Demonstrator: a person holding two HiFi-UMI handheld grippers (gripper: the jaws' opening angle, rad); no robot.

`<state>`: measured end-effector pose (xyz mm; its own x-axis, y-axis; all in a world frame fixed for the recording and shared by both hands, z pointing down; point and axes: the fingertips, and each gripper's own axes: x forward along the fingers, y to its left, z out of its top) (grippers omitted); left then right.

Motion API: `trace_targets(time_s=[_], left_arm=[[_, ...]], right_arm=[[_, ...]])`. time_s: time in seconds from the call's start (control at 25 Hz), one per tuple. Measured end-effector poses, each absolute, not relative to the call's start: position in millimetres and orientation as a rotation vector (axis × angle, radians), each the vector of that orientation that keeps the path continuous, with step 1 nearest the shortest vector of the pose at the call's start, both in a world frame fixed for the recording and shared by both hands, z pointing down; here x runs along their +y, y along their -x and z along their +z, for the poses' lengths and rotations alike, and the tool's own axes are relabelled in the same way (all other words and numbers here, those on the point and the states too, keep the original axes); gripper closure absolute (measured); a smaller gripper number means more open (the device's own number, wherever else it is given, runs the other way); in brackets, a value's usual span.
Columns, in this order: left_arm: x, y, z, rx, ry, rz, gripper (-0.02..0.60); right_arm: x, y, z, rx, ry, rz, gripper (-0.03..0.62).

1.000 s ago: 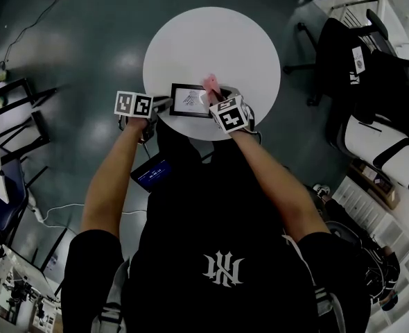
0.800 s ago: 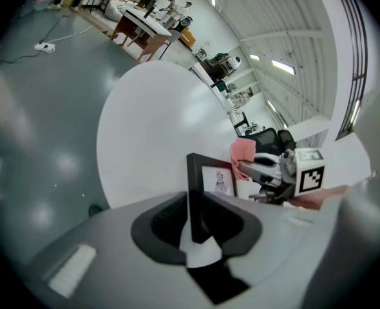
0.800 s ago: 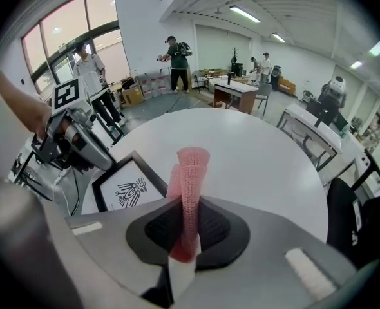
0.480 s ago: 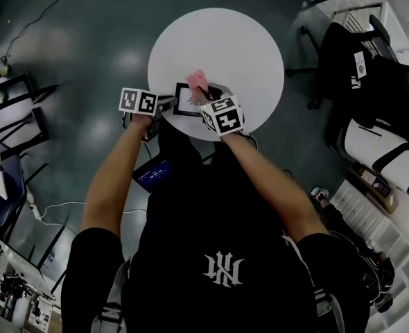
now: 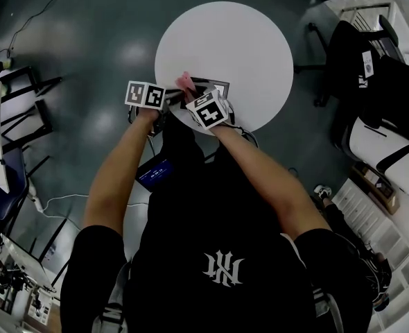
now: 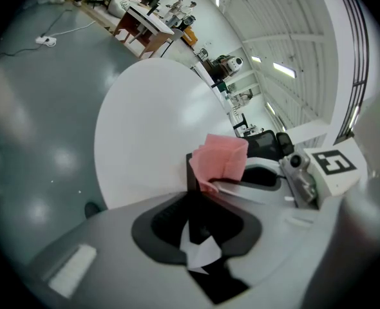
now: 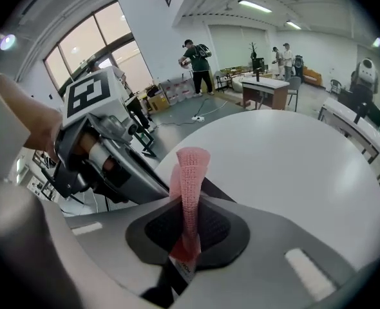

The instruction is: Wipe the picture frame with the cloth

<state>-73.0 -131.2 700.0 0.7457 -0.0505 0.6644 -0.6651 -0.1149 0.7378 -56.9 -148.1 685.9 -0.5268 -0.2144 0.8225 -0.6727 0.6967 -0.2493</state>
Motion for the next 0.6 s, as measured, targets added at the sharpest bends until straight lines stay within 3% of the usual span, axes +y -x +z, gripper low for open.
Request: trace_targets(time_s=[0.6], left_arm=[[-130.9,70.2,699.7,-0.554,-1.641,0.604,0.517]], right_arm=[[-135.3,13.5,696.7,-1.976,-0.668,0.704,0.568]])
